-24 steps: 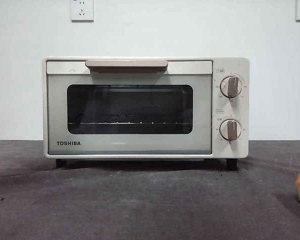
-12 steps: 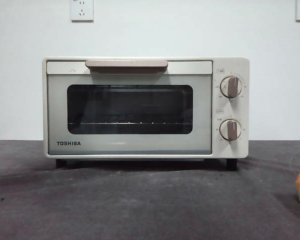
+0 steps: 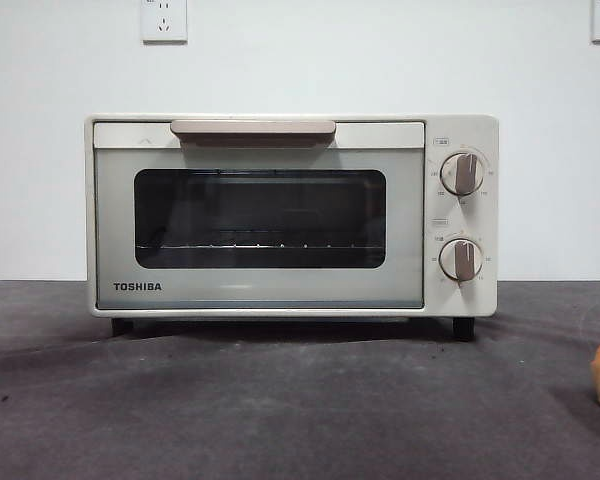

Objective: The left arm flap open the oven, the right arm pick bread and place it into oven, the left arm flap close the oven

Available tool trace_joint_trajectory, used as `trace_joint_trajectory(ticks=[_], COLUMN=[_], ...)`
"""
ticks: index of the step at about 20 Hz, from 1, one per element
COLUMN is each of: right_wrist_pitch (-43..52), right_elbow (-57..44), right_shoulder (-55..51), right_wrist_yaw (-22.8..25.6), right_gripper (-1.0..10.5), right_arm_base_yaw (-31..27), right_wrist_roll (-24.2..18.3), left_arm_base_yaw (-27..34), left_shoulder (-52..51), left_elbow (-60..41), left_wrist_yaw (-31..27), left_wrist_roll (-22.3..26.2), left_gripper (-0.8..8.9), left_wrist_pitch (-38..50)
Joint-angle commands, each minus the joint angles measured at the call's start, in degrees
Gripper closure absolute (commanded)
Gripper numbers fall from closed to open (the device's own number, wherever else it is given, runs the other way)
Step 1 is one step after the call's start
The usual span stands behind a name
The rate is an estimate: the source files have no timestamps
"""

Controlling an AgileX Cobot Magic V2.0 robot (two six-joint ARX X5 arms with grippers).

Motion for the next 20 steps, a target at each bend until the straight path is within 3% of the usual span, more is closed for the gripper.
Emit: trace_joint_trajectory(ticks=[1,10,20], right_wrist_pitch=[0.37,-8.17,-17.44], right_elbow=[0.81,0.79,0.7], right_shoulder=[0.17,3.45,17.99], right_wrist_yaw=[0.04,7.32,14.32], right_gripper=[3.9,3.9,4.0], right_arm_base_yaw=[0.24,0.26,0.44], right_wrist_roll=[1.38,3.1,4.59], left_arm_base_yaw=[-0.33,-0.33,-0.37], left_shoulder=[0.46,0.63,0.63], left_elbow=[1.03,1.03,1.03], left_wrist_yaw=[0.11,0.09,0.09], left_wrist_roll=[0.39,0.39,0.42], left_gripper=[2.2,2.2,2.21], left_wrist_pitch=[0.61,0.63,0.63])
